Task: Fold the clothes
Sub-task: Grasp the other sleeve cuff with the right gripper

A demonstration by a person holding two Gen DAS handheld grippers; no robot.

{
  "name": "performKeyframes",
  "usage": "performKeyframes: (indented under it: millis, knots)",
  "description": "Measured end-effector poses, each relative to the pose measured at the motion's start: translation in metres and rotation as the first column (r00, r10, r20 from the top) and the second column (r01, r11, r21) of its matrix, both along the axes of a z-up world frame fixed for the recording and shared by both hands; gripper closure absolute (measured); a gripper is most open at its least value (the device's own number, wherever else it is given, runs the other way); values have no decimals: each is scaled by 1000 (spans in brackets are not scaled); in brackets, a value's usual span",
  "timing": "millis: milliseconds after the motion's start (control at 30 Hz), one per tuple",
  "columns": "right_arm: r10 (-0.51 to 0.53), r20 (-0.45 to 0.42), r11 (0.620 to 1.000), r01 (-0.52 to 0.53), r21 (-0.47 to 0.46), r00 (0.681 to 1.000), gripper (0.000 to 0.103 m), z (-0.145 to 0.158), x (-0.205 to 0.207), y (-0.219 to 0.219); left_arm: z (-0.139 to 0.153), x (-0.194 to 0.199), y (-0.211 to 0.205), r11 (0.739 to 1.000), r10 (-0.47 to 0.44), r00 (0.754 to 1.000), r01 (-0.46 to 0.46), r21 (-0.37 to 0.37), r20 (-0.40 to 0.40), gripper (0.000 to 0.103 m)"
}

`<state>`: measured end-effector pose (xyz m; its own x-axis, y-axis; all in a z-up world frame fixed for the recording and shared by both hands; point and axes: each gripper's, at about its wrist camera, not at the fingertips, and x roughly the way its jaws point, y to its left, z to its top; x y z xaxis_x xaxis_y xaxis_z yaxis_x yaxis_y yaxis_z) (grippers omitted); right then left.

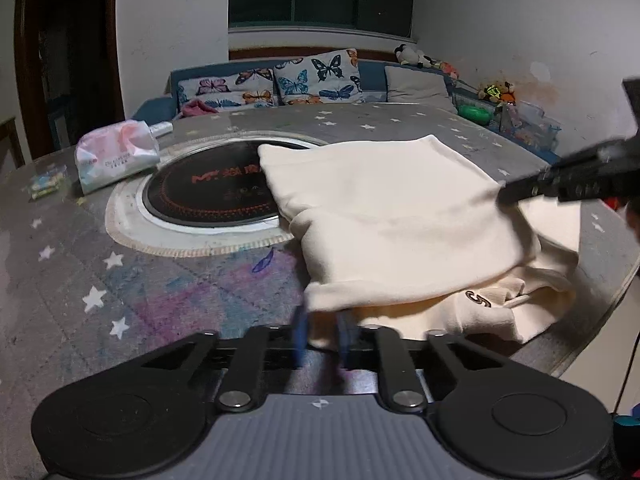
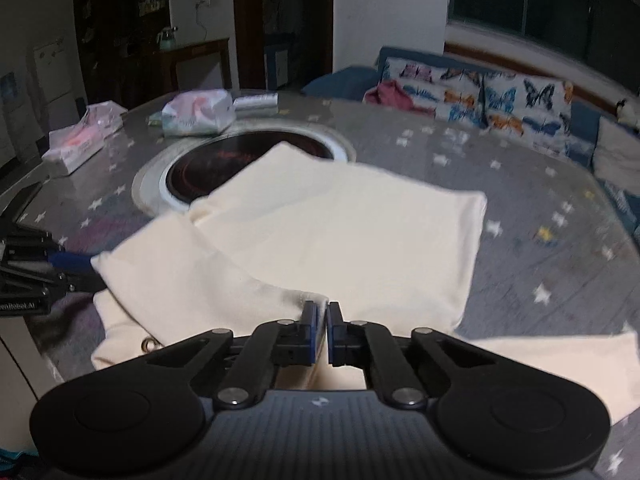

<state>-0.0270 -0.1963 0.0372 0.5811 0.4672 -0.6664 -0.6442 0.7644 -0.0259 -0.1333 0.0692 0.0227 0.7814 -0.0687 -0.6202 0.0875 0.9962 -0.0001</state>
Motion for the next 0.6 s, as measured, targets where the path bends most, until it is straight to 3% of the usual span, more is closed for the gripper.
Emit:
performKeyframes:
  millis: [200,333,467,600]
  knots:
    - [-30,98,1000,30,8,995,101,22,-4,-3,19,-16,-7,998,-5,997,-1,70,74,101]
    - [-43,53,998,46,-51,998,101,3,4,0,12,-21,-14,992,-46,998,40,119,41,101]
    - [-51,19,992,53,-114,999,101,-18,8,5,9,-23,-12,990,-87,996,87,114,-5,95]
    - [-40,39,994,44,-98,998,99,-7,3,0,24,-19,1,993,-93,995,91,75,22,95]
